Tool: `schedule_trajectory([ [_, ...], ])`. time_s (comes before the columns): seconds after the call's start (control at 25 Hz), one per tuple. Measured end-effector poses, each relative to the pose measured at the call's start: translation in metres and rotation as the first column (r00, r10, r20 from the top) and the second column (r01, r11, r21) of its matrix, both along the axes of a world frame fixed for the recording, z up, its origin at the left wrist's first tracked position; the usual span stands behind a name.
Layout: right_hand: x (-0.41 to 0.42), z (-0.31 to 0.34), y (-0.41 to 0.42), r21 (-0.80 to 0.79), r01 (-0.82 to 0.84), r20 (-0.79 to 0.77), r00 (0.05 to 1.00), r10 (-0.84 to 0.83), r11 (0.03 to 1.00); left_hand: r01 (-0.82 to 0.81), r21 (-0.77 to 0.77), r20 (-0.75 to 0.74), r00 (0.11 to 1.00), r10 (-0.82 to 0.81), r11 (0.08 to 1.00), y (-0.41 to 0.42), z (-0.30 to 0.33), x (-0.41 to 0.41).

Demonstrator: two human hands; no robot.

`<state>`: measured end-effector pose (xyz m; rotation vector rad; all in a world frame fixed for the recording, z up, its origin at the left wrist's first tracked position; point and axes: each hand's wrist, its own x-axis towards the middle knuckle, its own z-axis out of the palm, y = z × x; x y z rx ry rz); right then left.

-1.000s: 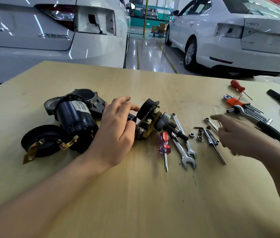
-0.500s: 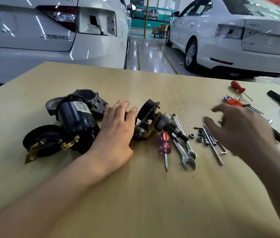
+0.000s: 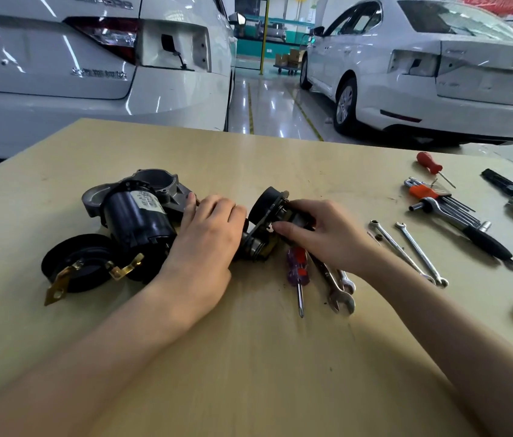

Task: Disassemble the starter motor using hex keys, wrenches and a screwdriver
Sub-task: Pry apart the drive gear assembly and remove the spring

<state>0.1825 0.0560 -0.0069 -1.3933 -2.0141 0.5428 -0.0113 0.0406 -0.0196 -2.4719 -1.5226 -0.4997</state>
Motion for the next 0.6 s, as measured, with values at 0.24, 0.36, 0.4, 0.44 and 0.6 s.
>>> schedule_trajectory([
  [0.24,0.016,0.006,-0.003,-0.002,-0.025,0.039,0.999,0.025,1.0,0.028,-0.016,-0.063,0.998,-0.029,0.999,0.001,0.003,-0.003],
  [0.36,0.026,0.007,-0.004,-0.017,-0.002,-0.005,1.0,0.002,1.0,0.003,-0.029,-0.023,1.0,-0.004,1.0,0.003,0.004,-0.005],
  [0.4,0.03,0.008,-0.003,-0.019,0.019,-0.036,0.999,-0.019,1.0,-0.002,-0.021,-0.028,1.0,0.002,1.0,0.003,0.004,-0.005],
  [0.44,0.034,0.009,-0.003,-0.03,0.043,-0.077,0.996,-0.045,0.999,-0.006,-0.007,-0.049,0.999,0.005,1.0,0.003,0.004,-0.004],
  [0.6,0.035,0.013,-0.004,-0.132,0.096,-0.212,0.97,-0.122,0.987,-0.016,-0.032,-0.033,0.999,0.015,0.999,0.001,0.007,-0.001],
])
